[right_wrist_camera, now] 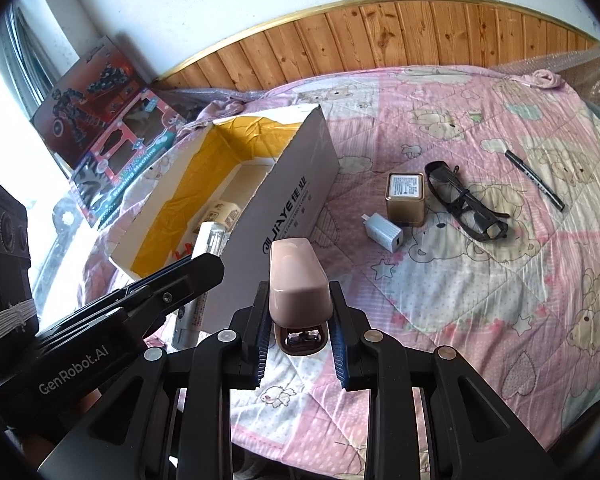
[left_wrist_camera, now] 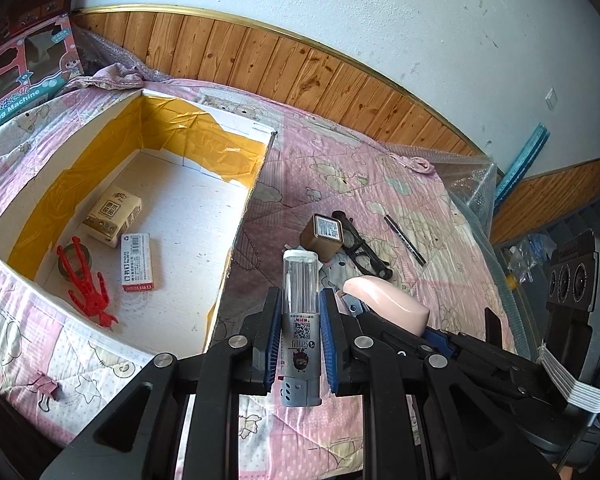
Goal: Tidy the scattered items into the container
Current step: 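Carry the white tube with the left gripper while the right gripper carries the stapler over the box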
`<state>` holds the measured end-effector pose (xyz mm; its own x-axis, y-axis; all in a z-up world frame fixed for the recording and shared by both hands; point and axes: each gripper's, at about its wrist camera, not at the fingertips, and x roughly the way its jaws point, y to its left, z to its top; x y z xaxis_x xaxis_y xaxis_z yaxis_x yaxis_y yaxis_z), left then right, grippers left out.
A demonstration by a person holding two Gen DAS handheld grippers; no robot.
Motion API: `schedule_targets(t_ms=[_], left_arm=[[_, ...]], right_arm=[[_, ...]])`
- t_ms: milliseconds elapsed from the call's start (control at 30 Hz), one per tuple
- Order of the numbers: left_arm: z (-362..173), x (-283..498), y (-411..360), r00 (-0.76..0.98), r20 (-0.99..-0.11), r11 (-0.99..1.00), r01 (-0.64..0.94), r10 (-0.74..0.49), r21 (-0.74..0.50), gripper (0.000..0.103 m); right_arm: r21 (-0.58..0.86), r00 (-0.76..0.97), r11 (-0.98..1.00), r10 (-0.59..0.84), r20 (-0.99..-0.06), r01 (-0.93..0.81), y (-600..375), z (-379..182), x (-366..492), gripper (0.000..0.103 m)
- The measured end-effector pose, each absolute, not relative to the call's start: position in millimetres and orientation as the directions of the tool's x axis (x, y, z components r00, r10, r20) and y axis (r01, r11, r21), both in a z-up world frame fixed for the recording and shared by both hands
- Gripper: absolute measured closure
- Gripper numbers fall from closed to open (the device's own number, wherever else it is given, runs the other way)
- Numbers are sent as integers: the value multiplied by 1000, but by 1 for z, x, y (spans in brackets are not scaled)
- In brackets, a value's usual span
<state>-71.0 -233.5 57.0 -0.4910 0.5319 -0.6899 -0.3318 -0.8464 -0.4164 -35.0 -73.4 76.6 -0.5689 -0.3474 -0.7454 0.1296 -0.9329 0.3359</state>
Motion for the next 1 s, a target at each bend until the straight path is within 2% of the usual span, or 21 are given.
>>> schedule_targets(t_ms=[1000], left_arm=[[74,-98,-282,-550,-653,-850,-261,521,-458,84]], right_arm=[[310,-574,-921,-389,-721,234,-127,105,-62,75]])
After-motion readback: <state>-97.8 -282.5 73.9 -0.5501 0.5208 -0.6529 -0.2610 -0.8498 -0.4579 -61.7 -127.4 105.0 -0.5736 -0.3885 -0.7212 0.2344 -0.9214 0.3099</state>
